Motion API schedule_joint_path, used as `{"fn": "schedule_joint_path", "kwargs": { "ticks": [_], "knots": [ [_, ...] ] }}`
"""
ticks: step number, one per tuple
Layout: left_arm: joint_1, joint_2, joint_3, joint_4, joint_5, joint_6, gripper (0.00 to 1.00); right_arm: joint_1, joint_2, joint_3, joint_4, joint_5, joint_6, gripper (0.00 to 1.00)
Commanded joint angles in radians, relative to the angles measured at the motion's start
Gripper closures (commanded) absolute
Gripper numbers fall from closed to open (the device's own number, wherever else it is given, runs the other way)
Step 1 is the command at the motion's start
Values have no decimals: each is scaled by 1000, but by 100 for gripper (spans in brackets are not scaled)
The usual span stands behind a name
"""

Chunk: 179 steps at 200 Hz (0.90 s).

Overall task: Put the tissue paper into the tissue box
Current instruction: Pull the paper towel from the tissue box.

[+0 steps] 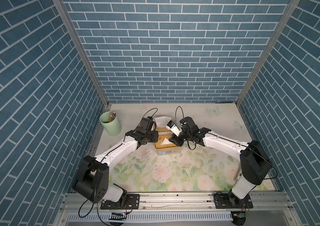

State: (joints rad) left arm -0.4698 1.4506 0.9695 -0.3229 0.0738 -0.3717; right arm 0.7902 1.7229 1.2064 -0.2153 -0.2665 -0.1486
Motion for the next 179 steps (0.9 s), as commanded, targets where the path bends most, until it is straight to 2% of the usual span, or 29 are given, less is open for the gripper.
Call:
{"fn": "schedule_joint_path", "kwargs": {
  "ticks": [1, 76, 112, 159, 179],
  "knots": [
    [2, 18, -21, 37, 24, -12, 54, 17, 52, 50, -63, 33, -51, 57],
    [2, 49, -49, 85, 55, -18, 73, 29, 131, 93, -79, 60, -55, 67],
    [1, 58, -51, 91, 59, -18, 82, 36, 138, 91, -65, 57, -49, 78],
    [-2, 65, -42, 69, 49, -2, 95, 37, 117, 67, -28, 52, -12, 99],
    [-4, 68, -38, 50, 42, 10, 100, 37, 100, 52, -13, 66, 15, 100]
  ]
}}
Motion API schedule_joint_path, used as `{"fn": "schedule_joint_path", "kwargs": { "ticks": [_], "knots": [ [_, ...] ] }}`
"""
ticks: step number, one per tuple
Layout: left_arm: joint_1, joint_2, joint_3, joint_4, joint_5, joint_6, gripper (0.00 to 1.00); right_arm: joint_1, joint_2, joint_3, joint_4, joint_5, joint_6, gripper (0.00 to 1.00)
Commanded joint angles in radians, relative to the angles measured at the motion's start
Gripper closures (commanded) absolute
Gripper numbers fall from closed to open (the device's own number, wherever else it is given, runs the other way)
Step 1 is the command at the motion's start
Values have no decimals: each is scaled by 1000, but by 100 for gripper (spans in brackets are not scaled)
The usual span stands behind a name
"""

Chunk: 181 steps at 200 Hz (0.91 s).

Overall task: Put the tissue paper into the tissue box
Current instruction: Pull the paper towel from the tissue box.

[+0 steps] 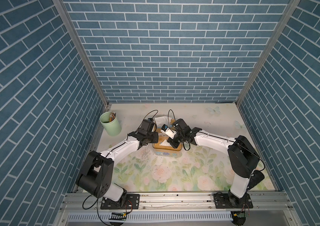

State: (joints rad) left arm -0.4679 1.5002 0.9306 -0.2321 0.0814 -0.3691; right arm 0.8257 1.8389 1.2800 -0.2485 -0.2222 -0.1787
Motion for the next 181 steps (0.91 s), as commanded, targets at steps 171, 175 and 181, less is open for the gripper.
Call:
{"fn": "schedule_joint_path", "kwargs": {
  "ticks": [171, 175, 181],
  "knots": [
    [-63, 39, 28, -113, -75, 82, 100, -48, -82, -73, 41, 173, 179, 100],
    [-63, 39, 28, -113, -75, 82, 100, -51, -82, -71, 41, 173, 180, 100],
    [-63, 40, 28, -113, -76, 82, 100, -51, -84, -71, 42, 175, 182, 100]
  ]
}}
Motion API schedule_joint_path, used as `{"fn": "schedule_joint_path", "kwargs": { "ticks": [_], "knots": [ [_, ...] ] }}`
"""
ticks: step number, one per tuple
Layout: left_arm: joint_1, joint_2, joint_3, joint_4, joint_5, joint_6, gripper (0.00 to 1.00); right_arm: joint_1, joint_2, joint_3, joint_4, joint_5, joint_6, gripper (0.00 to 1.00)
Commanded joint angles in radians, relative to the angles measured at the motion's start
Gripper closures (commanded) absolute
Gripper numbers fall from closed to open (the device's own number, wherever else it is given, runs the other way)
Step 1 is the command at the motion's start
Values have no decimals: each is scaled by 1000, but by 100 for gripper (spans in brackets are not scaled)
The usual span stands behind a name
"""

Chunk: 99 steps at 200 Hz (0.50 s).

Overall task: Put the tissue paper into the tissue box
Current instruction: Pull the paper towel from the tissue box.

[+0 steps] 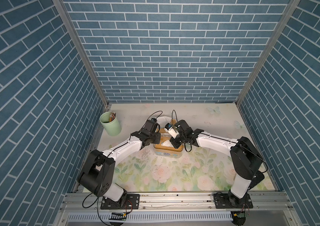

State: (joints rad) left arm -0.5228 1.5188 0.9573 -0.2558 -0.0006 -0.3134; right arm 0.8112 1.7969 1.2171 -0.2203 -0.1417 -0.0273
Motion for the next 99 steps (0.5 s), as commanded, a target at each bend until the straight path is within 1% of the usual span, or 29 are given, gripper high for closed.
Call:
{"fn": "schedule_joint_path", "kwargs": {
  "ticks": [1, 27, 46, 49, 74, 99],
  "knots": [
    [-8, 20, 1, -89, 7, 27, 100, -37, -43, -8, 14, 94, 30, 100],
    [-11, 21, 4, -91, 5, 26, 100, -44, -51, -7, 19, 84, 40, 95],
    [-12, 21, 4, -91, 4, 22, 100, -49, -62, -8, 19, 71, 48, 89],
    [-11, 21, 4, -90, 4, 21, 100, -50, -65, -8, 20, 40, 49, 88],
    [-13, 20, 6, -86, -1, 8, 100, -52, -105, -28, 20, -67, 39, 80],
    [-15, 20, 11, -87, -5, 4, 100, -56, -135, -46, -18, -131, 22, 74]
  ]
}}
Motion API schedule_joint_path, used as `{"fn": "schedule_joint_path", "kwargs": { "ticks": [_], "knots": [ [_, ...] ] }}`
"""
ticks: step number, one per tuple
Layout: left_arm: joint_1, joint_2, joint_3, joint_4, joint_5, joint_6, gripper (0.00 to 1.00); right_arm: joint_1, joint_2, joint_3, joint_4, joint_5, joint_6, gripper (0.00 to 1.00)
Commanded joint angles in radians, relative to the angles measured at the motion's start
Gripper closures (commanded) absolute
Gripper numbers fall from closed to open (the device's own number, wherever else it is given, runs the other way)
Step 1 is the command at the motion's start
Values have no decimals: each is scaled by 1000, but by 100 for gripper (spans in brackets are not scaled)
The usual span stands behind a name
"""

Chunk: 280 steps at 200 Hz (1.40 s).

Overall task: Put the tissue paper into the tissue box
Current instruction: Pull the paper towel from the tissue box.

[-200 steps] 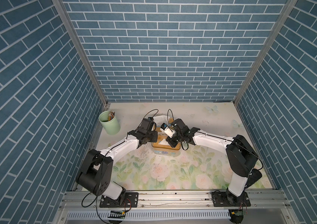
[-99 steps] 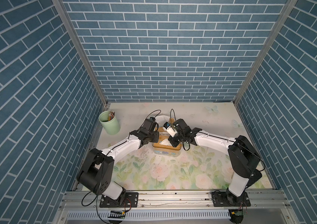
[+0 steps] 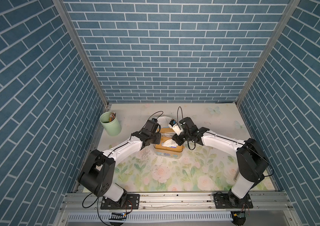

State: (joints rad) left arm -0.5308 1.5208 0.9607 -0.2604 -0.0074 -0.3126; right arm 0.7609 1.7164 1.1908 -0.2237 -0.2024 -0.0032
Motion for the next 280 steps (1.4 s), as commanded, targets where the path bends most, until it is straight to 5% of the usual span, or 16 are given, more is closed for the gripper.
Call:
{"fn": "schedule_joint_path", "kwargs": {
  "ticks": [1, 49, 86, 125, 154, 224, 280],
  "knots": [
    [-7, 18, 7, -83, 1, 3, 100, -5, -55, -20, -15, -72, -3, 74],
    [-8, 15, 9, -82, -4, 2, 100, 3, -72, -34, -76, -82, -60, 61],
    [-11, 19, 20, -85, 1, -3, 100, 15, -51, -20, -128, -69, -117, 41],
    [-13, 19, 23, -88, 5, -5, 100, 26, 11, 5, -130, -23, -136, 37],
    [-15, 17, 24, -86, 13, -8, 100, 32, 47, 32, -90, -13, -124, 41],
    [-16, 16, 18, -77, 32, -16, 100, 30, 63, 33, 58, 113, 19, 71],
    [-19, 12, 7, -66, 31, -20, 100, -16, 5, -16, 135, 67, 130, 75]
  ]
}}
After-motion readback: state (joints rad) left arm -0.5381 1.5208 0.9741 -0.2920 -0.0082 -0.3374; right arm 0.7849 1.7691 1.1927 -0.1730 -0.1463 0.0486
